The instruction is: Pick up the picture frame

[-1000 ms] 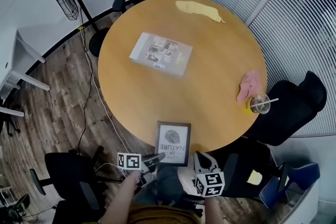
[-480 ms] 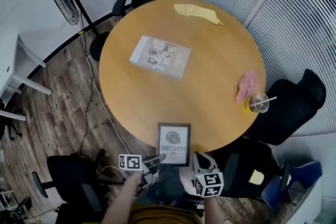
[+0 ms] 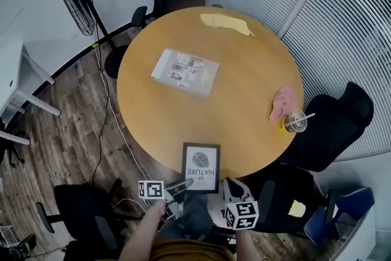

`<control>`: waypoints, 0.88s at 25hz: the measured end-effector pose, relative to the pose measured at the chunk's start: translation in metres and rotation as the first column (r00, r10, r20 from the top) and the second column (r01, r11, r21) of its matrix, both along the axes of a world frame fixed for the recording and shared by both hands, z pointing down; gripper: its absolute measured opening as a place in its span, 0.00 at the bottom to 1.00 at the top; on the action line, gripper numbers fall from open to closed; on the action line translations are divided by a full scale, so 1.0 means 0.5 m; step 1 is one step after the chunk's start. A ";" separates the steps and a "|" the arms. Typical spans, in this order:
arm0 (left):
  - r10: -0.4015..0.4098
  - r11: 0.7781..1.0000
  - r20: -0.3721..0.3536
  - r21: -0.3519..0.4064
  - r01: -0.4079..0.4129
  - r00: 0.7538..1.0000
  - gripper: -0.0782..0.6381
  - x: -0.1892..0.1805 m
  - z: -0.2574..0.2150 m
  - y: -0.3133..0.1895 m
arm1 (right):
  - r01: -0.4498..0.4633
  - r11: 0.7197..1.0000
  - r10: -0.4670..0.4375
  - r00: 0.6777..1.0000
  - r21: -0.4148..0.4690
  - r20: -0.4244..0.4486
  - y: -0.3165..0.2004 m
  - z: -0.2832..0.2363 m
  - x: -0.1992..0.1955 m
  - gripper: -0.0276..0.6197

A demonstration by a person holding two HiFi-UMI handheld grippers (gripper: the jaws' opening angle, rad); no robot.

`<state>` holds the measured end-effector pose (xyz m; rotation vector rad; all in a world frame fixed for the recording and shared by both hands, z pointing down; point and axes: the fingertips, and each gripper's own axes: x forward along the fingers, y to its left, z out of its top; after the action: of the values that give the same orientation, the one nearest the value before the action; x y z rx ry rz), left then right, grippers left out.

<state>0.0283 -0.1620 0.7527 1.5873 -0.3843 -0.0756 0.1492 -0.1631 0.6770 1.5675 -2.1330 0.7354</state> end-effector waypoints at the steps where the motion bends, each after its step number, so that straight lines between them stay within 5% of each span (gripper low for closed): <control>1: -0.002 1.000 0.001 0.018 0.002 1.000 0.18 -0.001 -0.007 -0.005 | -0.001 1.000 0.001 1.000 0.004 -0.003 0.002 -0.003 0.001 0.06; 6: -0.010 0.999 -0.027 0.039 0.011 1.000 0.17 0.010 -0.033 -0.011 | -0.015 1.000 0.015 1.000 0.025 -0.002 0.015 -0.019 0.000 0.06; 10: -0.082 0.996 -0.147 -0.032 0.078 0.986 0.17 0.014 -0.073 -0.015 | -0.025 0.999 0.025 1.000 0.045 -0.004 0.024 -0.036 0.002 0.06; 13: -0.050 0.998 -0.043 0.039 0.052 0.998 0.17 -0.004 -0.057 -0.013 | -0.037 0.998 0.038 0.999 0.058 -0.006 0.034 -0.045 0.009 0.06; 15: -0.059 0.998 -0.092 0.019 0.061 0.994 0.17 0.004 -0.075 -0.008 | -0.043 0.997 0.043 0.999 0.068 -0.005 0.038 -0.052 0.011 0.06; 18: -0.049 0.997 -0.037 0.059 0.051 0.998 0.17 -0.007 -0.070 -0.009 | -0.047 0.995 0.047 0.999 0.085 0.000 0.041 -0.064 0.011 0.06; 22: -0.063 0.997 -0.161 0.035 0.070 0.985 0.17 0.018 -0.119 -0.002 | -0.054 0.993 0.054 0.999 0.108 -0.004 0.047 -0.083 0.015 0.06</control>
<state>0.0372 -0.1630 0.6933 1.5954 -0.3116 -0.2624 0.1567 -0.1394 0.6354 1.6863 -2.1652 0.6405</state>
